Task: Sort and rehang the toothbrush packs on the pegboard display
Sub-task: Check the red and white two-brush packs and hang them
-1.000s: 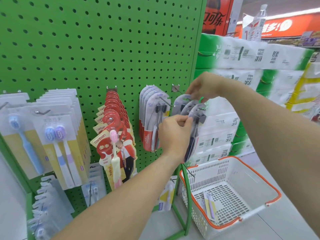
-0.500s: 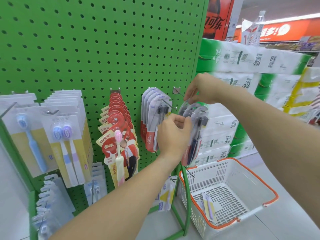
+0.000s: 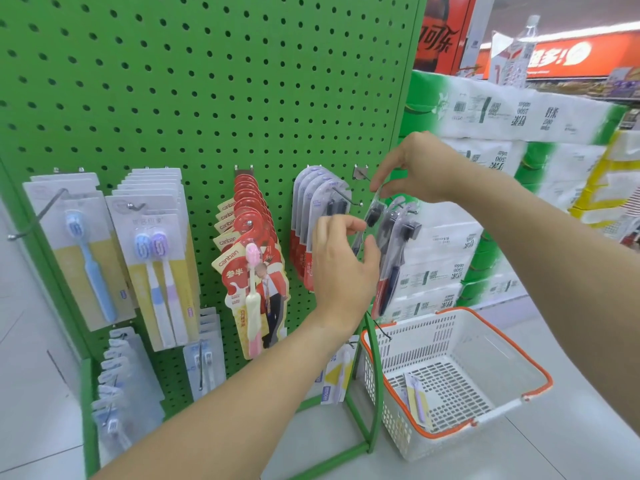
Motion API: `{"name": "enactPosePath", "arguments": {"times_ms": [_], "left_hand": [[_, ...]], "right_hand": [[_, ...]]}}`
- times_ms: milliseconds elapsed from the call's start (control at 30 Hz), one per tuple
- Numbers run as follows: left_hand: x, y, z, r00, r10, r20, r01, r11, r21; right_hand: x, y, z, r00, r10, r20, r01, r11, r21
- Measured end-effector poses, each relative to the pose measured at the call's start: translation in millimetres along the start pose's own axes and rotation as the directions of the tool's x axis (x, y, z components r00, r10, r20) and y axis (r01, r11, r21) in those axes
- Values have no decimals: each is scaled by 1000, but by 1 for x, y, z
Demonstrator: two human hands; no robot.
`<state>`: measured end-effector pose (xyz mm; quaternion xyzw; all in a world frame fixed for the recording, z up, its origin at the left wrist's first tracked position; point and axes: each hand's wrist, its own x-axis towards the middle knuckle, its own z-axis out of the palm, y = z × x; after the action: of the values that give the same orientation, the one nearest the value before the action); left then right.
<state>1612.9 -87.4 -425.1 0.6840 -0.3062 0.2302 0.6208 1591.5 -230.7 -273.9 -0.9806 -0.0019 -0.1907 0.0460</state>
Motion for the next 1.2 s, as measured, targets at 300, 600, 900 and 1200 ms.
{"name": "enactPosePath", "arguments": {"times_ms": [300,600,900,1200], "left_hand": [[-18,12,-32,987,156,-39,-157,986,-45],[-87,-14,-106,917,-249,312,338,900,-276],[-216,-108,-180,420,-676,605,793,597,116],[-286,-144,-232,362,-764,534,830,525,188]], "right_hand": [[-55,-31,11,981,-123,-148,163,939,303],[-125,-79,133,999,41,-29,-4,638,770],[-220,-139,291,874,71,481,-447,509,736],[-254,-199,358,780,163,604,-609,422,672]]}}
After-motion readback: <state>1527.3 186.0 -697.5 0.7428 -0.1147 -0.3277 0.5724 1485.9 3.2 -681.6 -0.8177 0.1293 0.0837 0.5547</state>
